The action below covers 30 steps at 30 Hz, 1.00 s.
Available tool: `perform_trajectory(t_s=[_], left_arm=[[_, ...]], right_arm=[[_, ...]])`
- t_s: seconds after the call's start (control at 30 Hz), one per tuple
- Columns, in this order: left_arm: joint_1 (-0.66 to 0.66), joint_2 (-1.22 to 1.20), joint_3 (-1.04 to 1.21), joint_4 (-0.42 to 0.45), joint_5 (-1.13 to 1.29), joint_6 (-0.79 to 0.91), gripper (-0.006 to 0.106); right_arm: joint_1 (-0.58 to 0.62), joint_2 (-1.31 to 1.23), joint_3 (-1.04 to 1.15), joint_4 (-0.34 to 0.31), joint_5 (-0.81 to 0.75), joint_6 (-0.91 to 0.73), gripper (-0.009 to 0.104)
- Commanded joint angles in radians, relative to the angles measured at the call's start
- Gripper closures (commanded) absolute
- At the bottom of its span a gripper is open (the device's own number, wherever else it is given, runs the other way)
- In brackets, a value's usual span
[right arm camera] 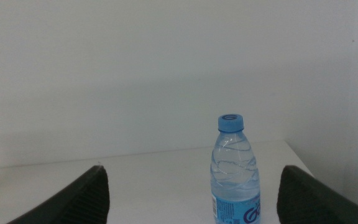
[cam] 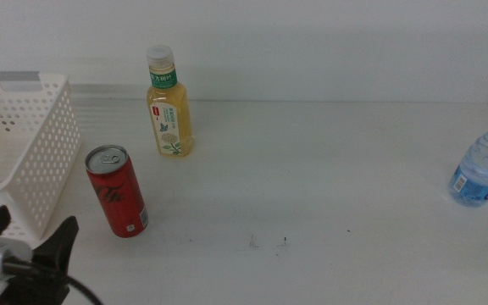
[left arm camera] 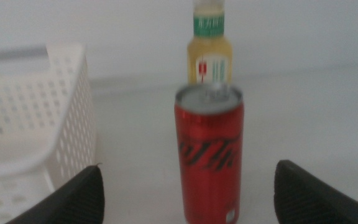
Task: Use arms to grab the bottles and put them into the dustbin to the left of the table.
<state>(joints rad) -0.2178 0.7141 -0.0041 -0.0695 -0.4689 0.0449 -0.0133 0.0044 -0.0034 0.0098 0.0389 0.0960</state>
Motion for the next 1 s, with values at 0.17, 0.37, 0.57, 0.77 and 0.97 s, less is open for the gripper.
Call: perform_trajectory(t_s=[0.17,0.37,0.57,0.77,0.97], left_arm=[[-0.004,0.181,0.004,0.051,-0.11,-0.058,0.007],[-0.004,0.194,0.004,0.05,-0.12,-0.053,0.007],[-0.004,0.194,0.004,0.076,-0.126,-0.103,0.007],[-0.004,0.194,0.004,0.08,-0.101,-0.137,0.007],[-0.004,0.29,0.004,0.123,-0.173,-0.151,0.007]], right_arm=[[-0.008,-0.004,0.003,-0.002,-0.012,-0.004,0.014],[-0.008,-0.004,0.003,-0.002,-0.012,-0.004,0.014],[-0.008,-0.004,0.003,-0.002,-0.012,-0.004,0.014],[-0.008,-0.004,0.003,-0.002,-0.012,-0.004,0.014],[-0.008,-0.004,0.003,-0.002,-0.012,-0.004,0.014]])
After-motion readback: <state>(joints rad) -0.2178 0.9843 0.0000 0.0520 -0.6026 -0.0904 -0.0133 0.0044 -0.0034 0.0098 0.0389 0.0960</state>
